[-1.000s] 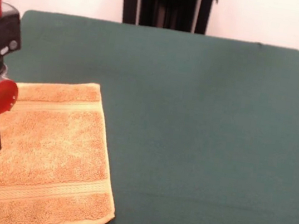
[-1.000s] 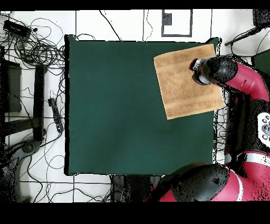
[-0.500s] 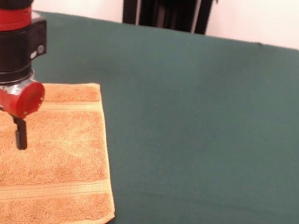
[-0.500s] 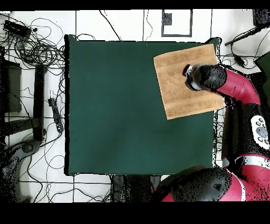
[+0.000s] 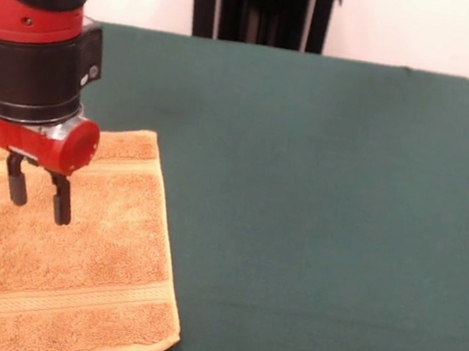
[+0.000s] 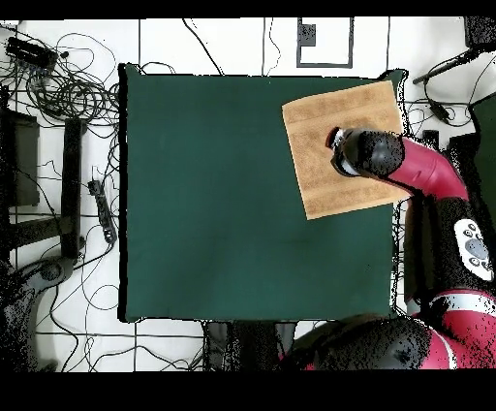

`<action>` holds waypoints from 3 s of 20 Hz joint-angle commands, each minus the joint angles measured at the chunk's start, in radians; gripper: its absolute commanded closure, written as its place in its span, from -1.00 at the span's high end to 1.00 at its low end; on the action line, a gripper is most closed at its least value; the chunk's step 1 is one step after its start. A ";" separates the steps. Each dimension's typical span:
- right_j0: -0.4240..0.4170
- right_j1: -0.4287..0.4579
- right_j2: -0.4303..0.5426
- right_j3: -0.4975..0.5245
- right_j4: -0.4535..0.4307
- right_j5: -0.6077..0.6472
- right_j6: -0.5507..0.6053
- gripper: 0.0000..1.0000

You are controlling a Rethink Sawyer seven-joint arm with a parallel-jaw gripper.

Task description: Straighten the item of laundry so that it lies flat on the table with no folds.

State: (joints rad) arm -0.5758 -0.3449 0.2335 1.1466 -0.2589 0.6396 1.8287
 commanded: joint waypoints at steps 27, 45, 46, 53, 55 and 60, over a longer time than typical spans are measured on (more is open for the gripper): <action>0.141 0.153 -0.125 0.126 -0.036 -0.163 0.158 1.00; 0.169 0.190 -0.155 0.111 0.011 -0.169 0.160 1.00; 0.176 0.187 -0.160 0.115 0.016 -0.167 0.171 1.00; 0.250 0.160 -0.202 0.145 0.068 -0.170 0.277 1.00; 0.282 0.163 -0.227 0.145 0.087 -0.177 0.316 1.00; 0.337 0.155 -0.263 0.164 0.148 -0.187 0.361 1.00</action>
State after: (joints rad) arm -0.3445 -0.2832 -0.0467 1.2227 -0.2018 0.4772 1.8349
